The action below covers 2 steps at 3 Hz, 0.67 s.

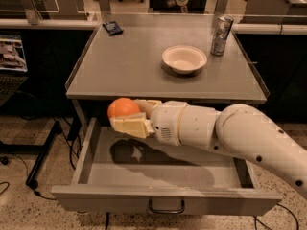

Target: Pick orange from top drawer and place on counter

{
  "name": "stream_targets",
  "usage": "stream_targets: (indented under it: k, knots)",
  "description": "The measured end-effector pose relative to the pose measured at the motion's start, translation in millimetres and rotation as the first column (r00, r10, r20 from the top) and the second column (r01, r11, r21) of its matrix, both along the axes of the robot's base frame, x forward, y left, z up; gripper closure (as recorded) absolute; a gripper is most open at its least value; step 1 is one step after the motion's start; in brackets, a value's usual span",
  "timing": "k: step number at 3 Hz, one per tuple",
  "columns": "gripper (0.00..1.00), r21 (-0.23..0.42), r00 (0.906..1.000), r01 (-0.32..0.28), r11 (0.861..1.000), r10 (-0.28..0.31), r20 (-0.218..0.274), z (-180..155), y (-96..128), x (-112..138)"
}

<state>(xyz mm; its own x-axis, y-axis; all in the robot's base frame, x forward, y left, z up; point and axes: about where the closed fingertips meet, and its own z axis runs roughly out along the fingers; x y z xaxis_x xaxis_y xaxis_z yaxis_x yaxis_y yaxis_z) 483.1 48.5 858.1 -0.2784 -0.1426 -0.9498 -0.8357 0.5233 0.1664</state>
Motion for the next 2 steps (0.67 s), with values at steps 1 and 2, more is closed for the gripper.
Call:
stream_targets:
  k: [1,2]
  knots:
    - [1.0,0.027,0.9982,0.029,0.999,-0.031,0.052,7.3,-0.2,27.8]
    - [1.0,0.029,0.9881,0.055,0.998,-0.059,0.142,29.5,6.6,73.7]
